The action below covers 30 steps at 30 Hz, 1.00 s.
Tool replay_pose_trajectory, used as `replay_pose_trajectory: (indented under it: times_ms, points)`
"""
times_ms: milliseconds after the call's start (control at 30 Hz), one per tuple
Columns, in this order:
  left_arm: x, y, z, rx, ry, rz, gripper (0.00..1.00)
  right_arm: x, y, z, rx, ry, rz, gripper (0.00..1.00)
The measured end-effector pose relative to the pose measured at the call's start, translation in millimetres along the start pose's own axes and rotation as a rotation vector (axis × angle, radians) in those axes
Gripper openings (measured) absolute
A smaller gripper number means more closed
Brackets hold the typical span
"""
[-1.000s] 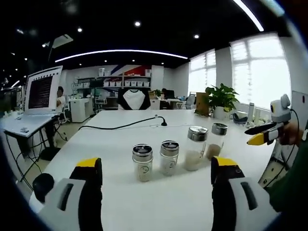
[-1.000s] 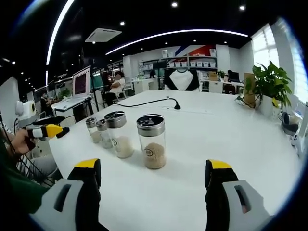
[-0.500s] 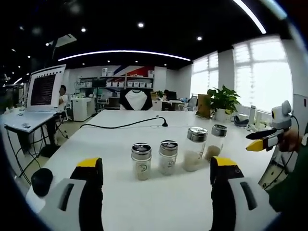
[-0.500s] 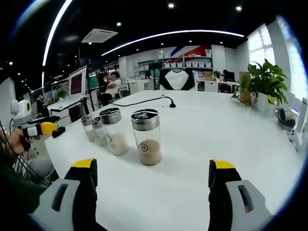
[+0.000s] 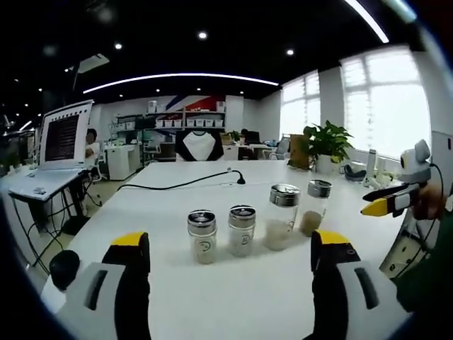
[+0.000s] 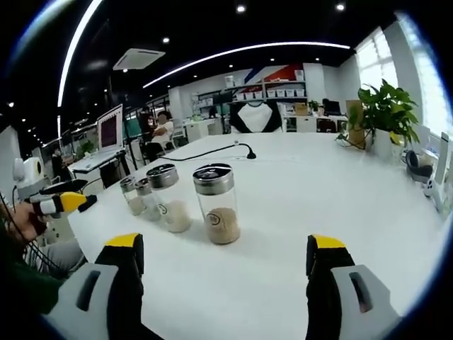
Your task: Rotate the seasoning bottle until the label or dispensing opening points toward the visible target arrow and the bottle remains upright within the marked orientation range
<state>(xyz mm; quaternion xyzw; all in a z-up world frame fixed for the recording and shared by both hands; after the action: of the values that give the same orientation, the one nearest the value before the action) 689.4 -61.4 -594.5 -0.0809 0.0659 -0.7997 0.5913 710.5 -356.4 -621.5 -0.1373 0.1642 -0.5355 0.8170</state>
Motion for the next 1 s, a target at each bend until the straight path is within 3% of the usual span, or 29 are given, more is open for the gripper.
replay_pose_trajectory:
  times_ms: [467,1000]
  points:
    - [1.3,-1.6,-7.4,-0.026,-0.010,0.001,1.00,-5.6,1.0,-5.3,-0.027,0.016,-0.001,0.97]
    - [0.3,-5.5,-1.0,-0.012,-0.014,0.008,1.00,-6.6,-0.6,-3.7,-0.015,0.046,-0.003,0.96]
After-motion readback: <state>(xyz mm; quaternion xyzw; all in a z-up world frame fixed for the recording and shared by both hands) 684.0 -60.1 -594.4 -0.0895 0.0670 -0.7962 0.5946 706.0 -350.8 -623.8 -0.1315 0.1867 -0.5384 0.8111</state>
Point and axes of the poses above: the point that each gripper's makers call its tool centre point, and the gripper's own axes: y roughly forward along the fingers, x roughly to its right, z roughly out of its top, the point moved 3 cm from there along -y, roughly backward along the fingers, and after that the axes turned 1 degree about -z, right-handed, at the moved point
